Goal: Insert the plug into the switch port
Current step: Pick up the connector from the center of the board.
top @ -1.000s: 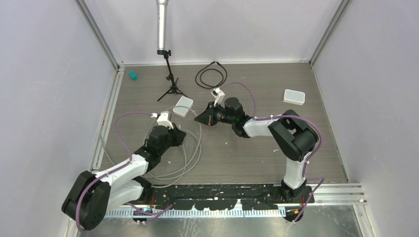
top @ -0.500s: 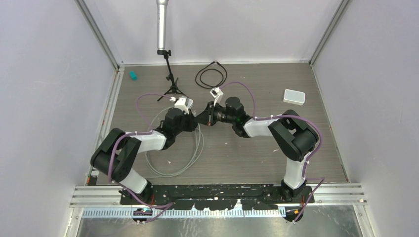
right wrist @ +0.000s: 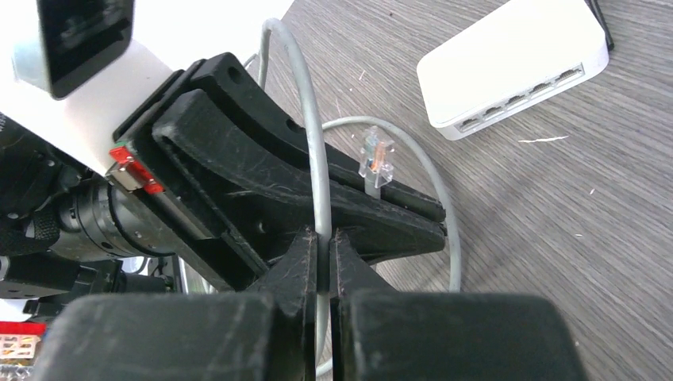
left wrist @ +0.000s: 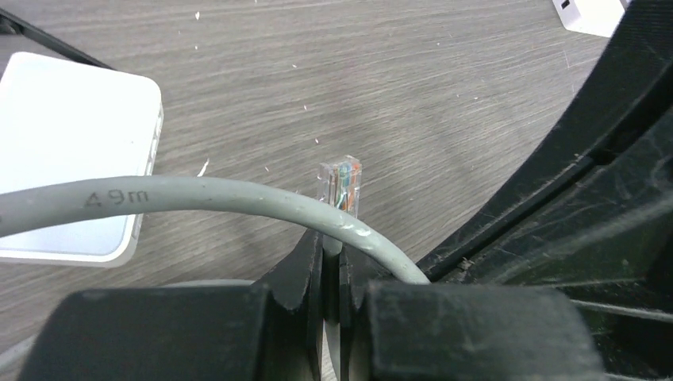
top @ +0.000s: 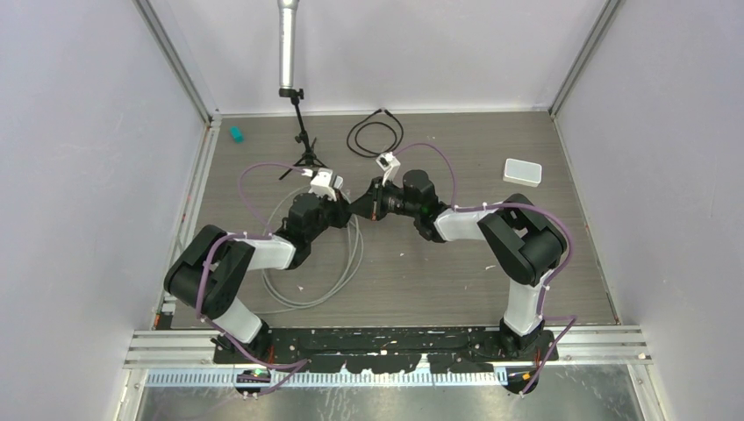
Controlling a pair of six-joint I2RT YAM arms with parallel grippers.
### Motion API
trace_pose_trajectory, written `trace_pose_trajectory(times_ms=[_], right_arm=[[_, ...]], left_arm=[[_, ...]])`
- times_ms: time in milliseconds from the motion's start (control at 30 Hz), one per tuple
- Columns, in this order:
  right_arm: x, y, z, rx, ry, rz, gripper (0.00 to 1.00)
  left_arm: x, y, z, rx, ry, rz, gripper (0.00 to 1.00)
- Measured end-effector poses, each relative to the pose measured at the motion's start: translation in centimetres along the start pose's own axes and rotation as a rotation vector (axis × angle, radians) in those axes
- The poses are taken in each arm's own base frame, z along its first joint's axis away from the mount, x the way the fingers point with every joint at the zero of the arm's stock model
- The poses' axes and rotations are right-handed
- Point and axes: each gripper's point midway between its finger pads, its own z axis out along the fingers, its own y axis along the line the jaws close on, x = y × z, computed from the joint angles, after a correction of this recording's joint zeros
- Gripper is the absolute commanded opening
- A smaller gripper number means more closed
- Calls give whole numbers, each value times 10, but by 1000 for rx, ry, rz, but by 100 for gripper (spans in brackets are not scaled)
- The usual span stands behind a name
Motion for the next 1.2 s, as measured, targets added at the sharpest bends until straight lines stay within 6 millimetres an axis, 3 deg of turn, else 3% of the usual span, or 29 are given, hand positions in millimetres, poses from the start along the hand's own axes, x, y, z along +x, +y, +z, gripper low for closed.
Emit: trace_pose_trajectory(times_ms=[133,300,400,433,700,933,1200], right_arm=[[-1,-2,0,10,-5,-13,8],[-4,-3,-1,19,-11,-36,27],[0,-7,-2,38,1,-37,48],[2,-9,-2,46,4,-36,51],[-8,-24,-26,118,-66,-21,53],[-31,-58,-48,230,-173,29,54],[-30,-55,-22,165,-143,82,56]], left_arm=[[-6,1,0,9,-36,56,0],[-14,3,1,8,-69,140,0],[-21,1,1,16,-99,175,0],[-25,0,2,20,-115,188,0],[-32,-2,-9,48,-226,240,0],[-38,-5,-16,67,-274,250,0],[-67,-22,-30,108,-338,254,4]])
